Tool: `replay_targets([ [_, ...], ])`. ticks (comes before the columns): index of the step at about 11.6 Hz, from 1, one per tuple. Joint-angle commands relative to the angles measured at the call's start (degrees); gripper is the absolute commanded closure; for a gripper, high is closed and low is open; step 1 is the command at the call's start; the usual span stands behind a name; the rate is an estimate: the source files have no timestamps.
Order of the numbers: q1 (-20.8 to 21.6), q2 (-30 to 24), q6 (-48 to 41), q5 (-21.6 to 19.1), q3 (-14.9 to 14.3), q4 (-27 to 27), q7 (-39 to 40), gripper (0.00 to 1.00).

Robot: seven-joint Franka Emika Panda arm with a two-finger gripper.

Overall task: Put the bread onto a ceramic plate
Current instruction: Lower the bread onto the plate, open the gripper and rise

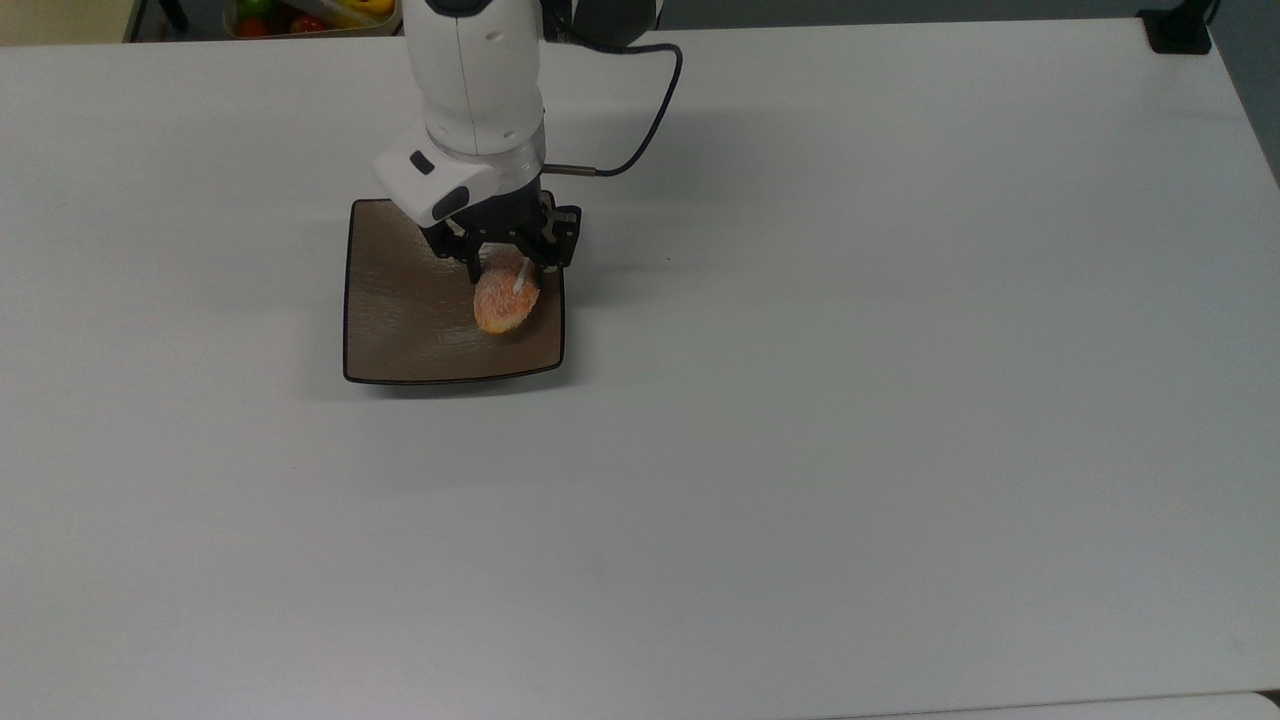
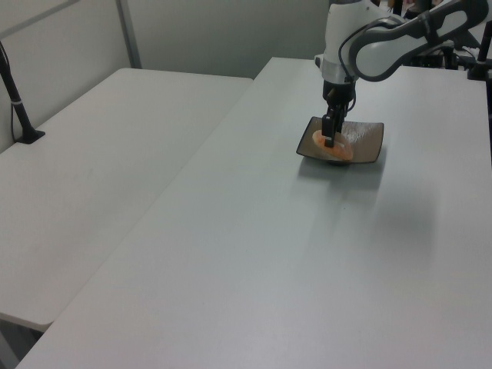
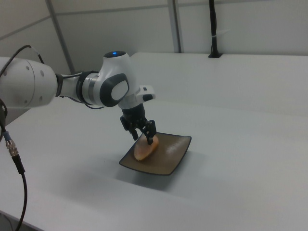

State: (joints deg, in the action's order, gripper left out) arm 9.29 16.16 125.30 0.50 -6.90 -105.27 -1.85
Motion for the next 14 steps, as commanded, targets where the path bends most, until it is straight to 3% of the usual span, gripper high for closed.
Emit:
replay_targets([
  [1,0.7,0.4,0.5,1.6,-0.9,0.7,0.5,0.0],
  [9,0.4,-1.5,-1.8,1.3,-1.0,1.1,-0.1,0.0],
  [12,-1.3,-3.3,-15.5,1.2,-0.9,6.3,0.4,0.0],
  [14,-1.9,-6.6,-20.8,1.1,-0.7,7.0,0.3,0.0],
])
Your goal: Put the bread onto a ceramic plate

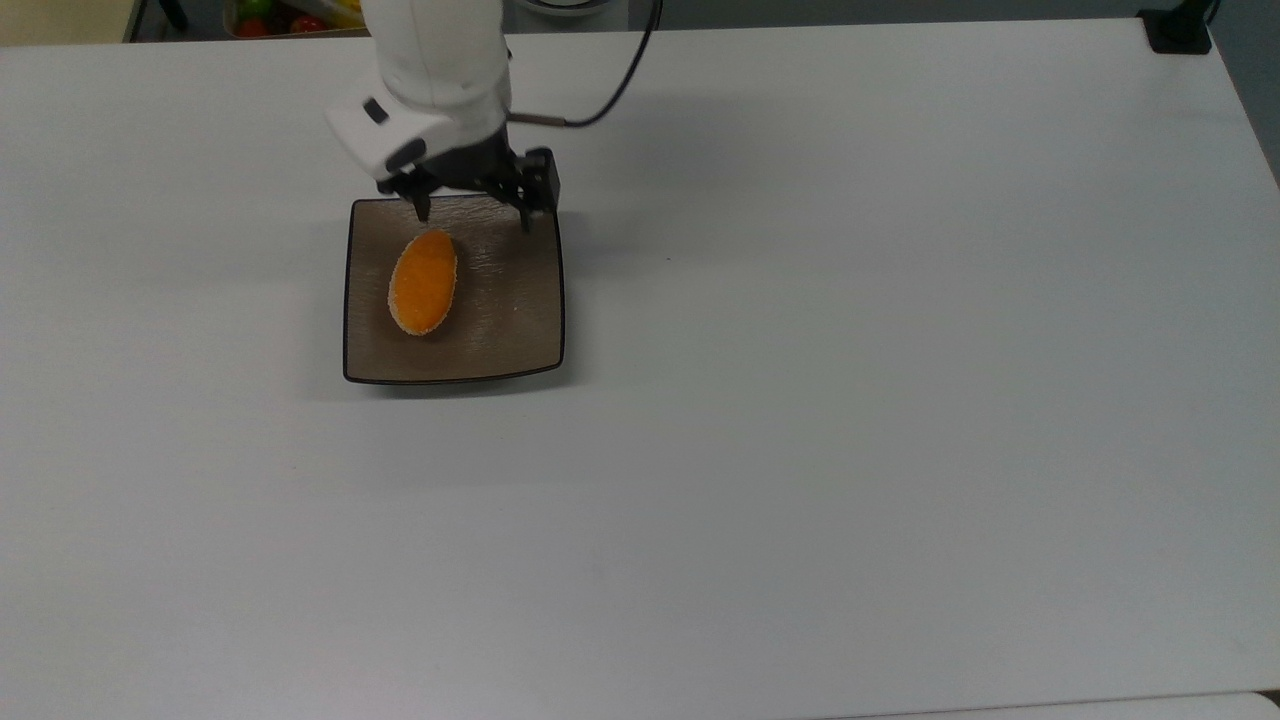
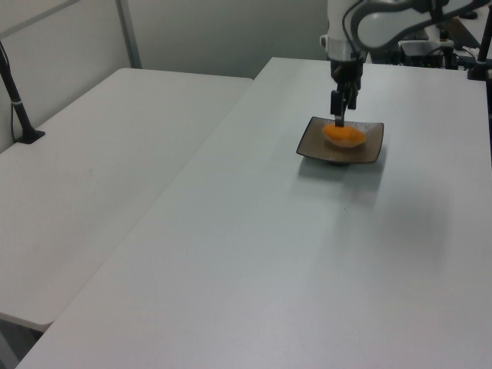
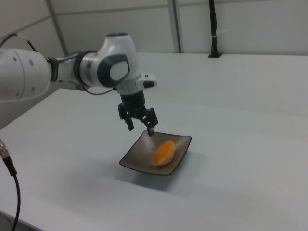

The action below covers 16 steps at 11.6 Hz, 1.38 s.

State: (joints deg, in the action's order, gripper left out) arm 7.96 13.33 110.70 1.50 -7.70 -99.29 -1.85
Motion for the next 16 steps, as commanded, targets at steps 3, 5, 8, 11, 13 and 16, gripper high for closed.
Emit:
replay_targets([
  [3,-2.2,-8.2,-11.6,0.0,4.0,0.7,-0.3,0.0],
  [5,-3.7,-10.4,-12.8,0.4,8.3,0.7,-1.8,0.0],
  [8,-3.2,-12.0,-12.8,0.5,10.7,0.9,-4.8,0.0],
  [11,-3.0,-13.1,-12.0,-0.2,10.9,1.3,-5.0,0.0],
  [13,-3.1,-13.1,-11.7,-0.2,10.8,1.3,-4.3,0.0],
  [16,-3.2,-13.1,-10.2,-0.1,10.7,1.3,-3.9,0.0],
])
